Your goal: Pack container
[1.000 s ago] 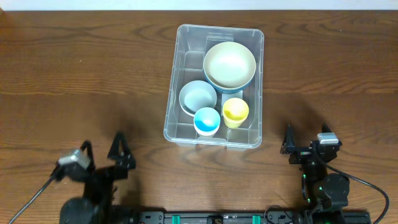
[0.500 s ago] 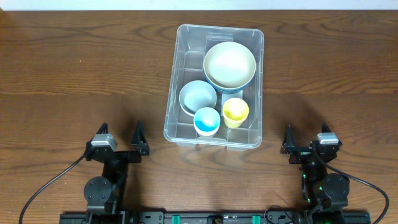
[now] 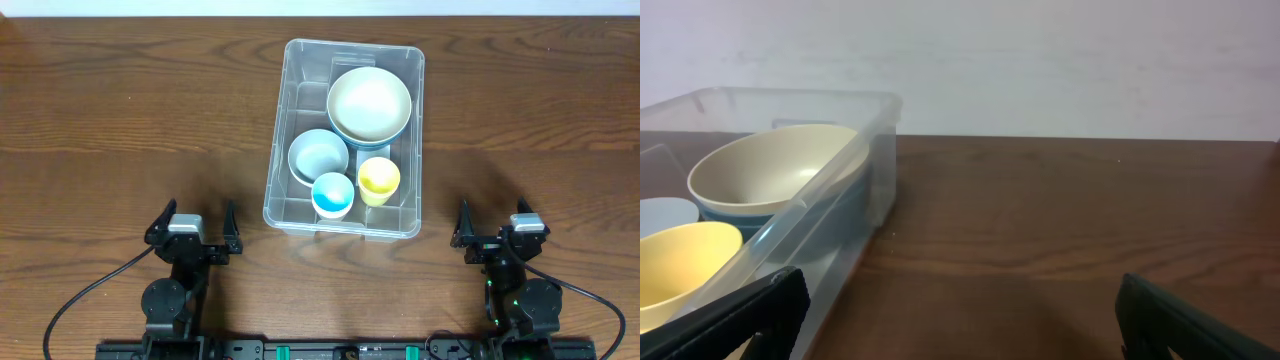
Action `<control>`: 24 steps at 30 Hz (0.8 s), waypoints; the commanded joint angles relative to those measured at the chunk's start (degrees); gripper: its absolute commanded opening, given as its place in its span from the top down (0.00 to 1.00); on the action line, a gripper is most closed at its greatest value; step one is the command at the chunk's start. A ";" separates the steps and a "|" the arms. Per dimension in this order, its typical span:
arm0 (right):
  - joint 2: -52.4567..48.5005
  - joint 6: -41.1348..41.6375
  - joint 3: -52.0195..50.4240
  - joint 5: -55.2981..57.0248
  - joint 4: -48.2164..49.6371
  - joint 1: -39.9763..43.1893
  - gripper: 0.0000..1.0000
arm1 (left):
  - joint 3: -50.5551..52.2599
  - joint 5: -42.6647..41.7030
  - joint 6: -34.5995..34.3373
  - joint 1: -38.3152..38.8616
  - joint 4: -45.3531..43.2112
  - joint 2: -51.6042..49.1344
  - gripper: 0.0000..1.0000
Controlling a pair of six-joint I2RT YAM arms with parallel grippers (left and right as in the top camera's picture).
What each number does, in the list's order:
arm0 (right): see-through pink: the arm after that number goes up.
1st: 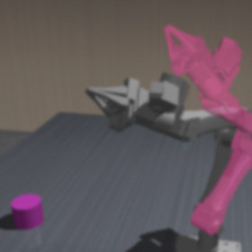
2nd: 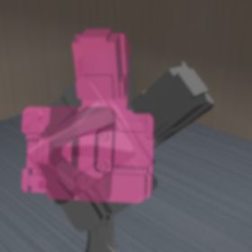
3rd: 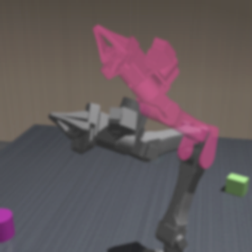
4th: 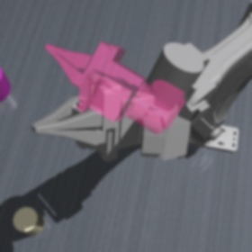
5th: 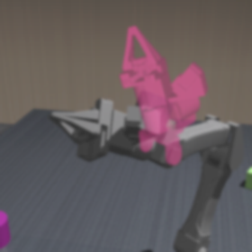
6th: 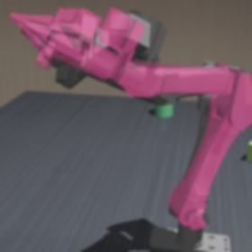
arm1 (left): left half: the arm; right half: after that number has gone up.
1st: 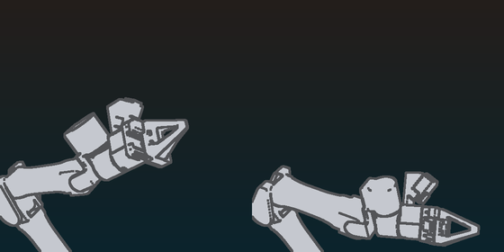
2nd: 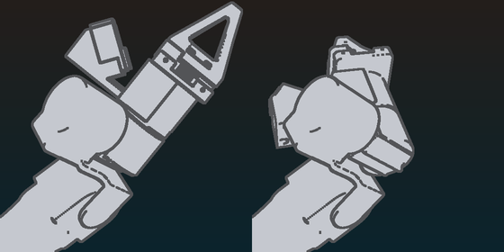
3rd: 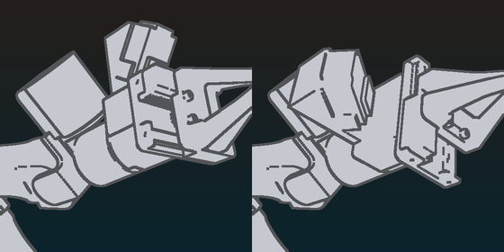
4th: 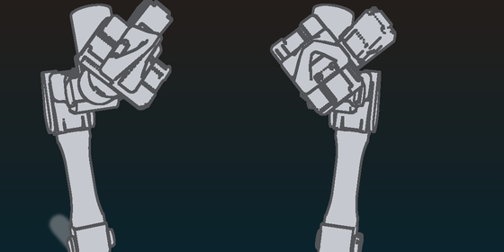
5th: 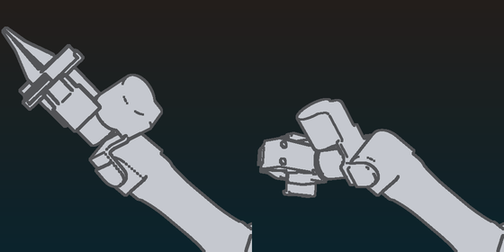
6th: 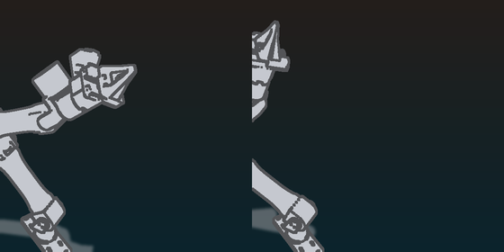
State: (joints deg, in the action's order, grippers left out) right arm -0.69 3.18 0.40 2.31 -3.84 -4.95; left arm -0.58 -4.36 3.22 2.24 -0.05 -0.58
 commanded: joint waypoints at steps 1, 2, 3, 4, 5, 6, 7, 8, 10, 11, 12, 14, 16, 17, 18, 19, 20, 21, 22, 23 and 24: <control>0.37 -0.68 -0.09 0.00 -0.24 0.66 0.01 | 0.35 -0.66 4.20 -0.39 1.27 0.46 0.02; 0.37 -0.68 -0.09 0.00 -0.24 0.66 0.01 | 0.35 -0.68 3.78 -0.39 1.25 0.46 0.02; 0.37 -0.68 -0.09 0.00 -0.24 0.66 0.01 | 0.35 -0.68 3.43 -0.39 1.27 0.46 0.02; 0.37 -0.68 -0.09 0.00 -0.24 0.66 0.01 | 0.35 -0.68 3.41 -0.39 1.27 0.46 0.02; 0.37 -0.68 -0.09 0.00 -0.24 0.66 0.01 | 0.35 -0.63 3.41 -0.39 1.27 0.46 0.02; 0.37 -0.68 -0.09 0.00 -0.24 0.66 0.01 | 0.35 -0.63 3.41 -0.39 1.29 0.46 0.02; 0.37 -0.68 -0.09 0.00 -0.24 0.66 0.01 | 0.35 -0.63 3.41 -0.39 1.29 0.46 0.02; 0.37 -0.68 -0.09 0.00 -0.24 0.66 0.01 | 0.35 -0.63 3.41 -0.39 1.29 0.46 0.02; 0.37 -0.68 -0.09 0.00 -0.24 0.66 0.01 | 0.35 -0.63 3.41 -0.39 1.29 0.46 0.02; 0.37 -0.68 -0.09 0.00 -0.24 0.66 0.01 | 0.35 -0.63 3.41 -0.39 1.29 0.39 0.02; 0.37 -0.68 -0.09 0.00 -0.24 0.66 0.01 | 0.35 -0.63 3.41 -0.39 1.29 0.37 0.02; 0.37 -0.68 -0.09 0.00 -0.24 0.66 0.01 | 0.35 -0.63 3.41 -0.39 1.29 0.35 0.02; 0.35 -0.68 -0.09 0.00 -0.24 0.66 0.01 | 0.35 -0.63 3.41 -0.39 1.29 0.35 0.02; 0.35 -0.68 -0.09 0.00 -0.24 0.66 0.01 | 0.35 -0.63 3.41 -0.39 1.29 0.35 0.02; 0.35 -0.68 -0.09 0.00 -0.24 0.66 0.01 | 0.35 -0.63 3.41 -0.39 1.29 0.35 0.02; 0.35 -0.68 -0.09 0.00 -0.24 0.66 0.01 | 0.35 -0.63 3.41 -0.39 1.29 0.35 0.02; 0.37 -0.68 -0.09 0.00 -0.24 0.66 0.01 | 0.35 -0.63 3.41 -0.39 1.29 0.35 0.02; 0.35 -0.68 -0.09 0.00 -0.24 0.66 0.01 | 0.35 -0.63 3.41 -0.39 1.29 0.35 0.02; 0.35 -0.68 -0.09 0.00 -0.24 0.66 0.01 | 0.35 -0.63 3.41 -0.39 1.29 0.35 0.02; 0.35 -0.68 -0.09 0.00 -0.24 0.66 0.01 | 0.35 -0.63 3.41 -0.39 1.29 0.35 0.02; 0.35 -0.68 -0.09 0.00 -0.24 0.66 0.01 | 0.35 -0.63 3.41 -0.39 1.29 0.35 0.02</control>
State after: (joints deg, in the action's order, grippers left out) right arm -0.69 3.18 0.40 2.31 -3.84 -4.95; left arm -0.60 -4.36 6.07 2.24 0.01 -0.58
